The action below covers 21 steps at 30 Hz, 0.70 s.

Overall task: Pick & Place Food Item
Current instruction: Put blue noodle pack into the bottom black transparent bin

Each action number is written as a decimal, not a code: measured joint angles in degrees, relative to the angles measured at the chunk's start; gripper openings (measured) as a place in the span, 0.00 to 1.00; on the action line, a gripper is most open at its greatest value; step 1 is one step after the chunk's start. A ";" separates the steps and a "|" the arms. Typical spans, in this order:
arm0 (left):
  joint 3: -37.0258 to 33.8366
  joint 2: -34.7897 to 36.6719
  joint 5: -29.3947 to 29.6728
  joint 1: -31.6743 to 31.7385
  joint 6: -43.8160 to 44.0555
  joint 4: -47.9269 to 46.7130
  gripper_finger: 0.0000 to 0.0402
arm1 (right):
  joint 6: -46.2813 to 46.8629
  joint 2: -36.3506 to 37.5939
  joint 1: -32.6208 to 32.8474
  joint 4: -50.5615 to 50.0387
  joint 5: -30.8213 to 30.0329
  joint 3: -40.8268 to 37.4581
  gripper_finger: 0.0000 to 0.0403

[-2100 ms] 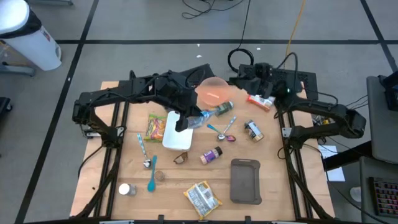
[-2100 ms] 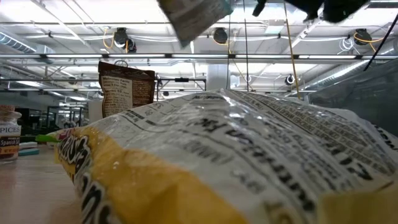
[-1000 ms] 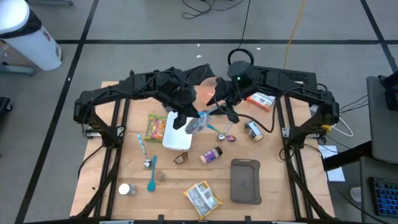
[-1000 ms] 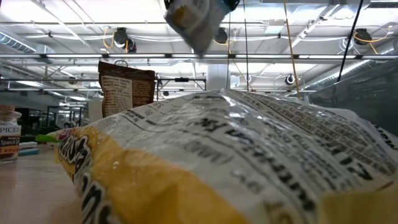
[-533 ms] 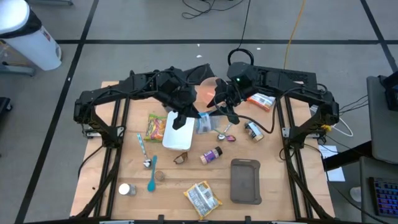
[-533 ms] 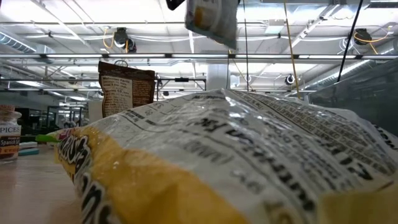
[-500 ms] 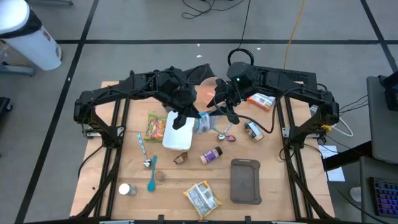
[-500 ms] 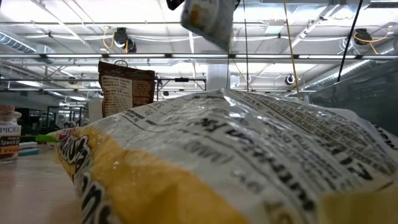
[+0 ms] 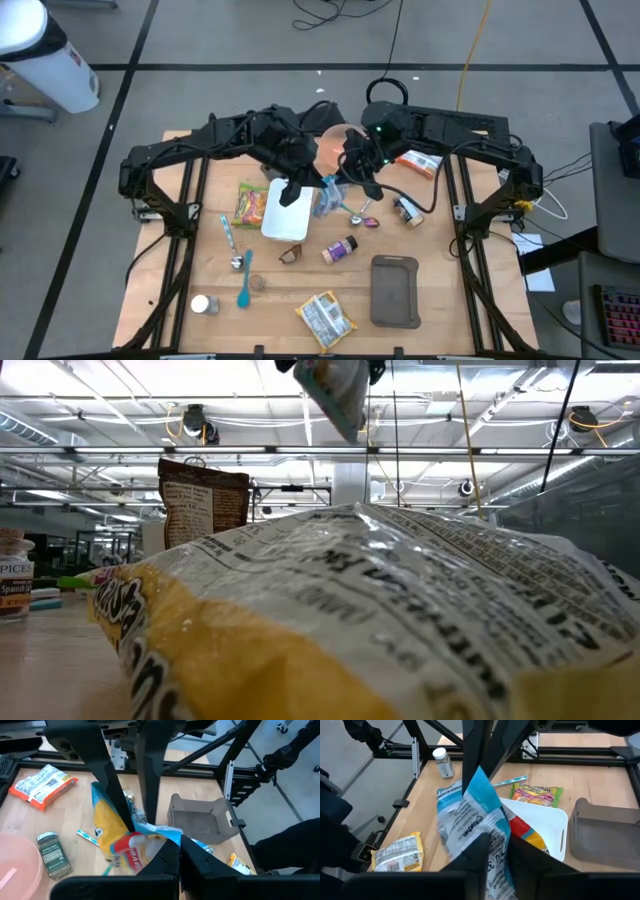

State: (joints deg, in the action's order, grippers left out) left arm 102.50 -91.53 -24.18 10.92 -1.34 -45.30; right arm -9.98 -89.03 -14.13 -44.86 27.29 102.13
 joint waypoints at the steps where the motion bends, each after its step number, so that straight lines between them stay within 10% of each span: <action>1: 0.00 -0.01 -0.01 0.00 0.00 0.00 0.00 | -0.01 0.00 0.00 0.00 0.00 0.00 0.09; 21: 0.00 0.00 2.05 1.84 1.90 0.77 0.19 | 1.99 2.63 0.00 0.73 -5.99 -0.04 0.00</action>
State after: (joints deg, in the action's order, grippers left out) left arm 102.50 -91.53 -22.13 12.76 0.56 -44.53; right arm -7.99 -86.40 -14.13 -44.13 21.30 102.08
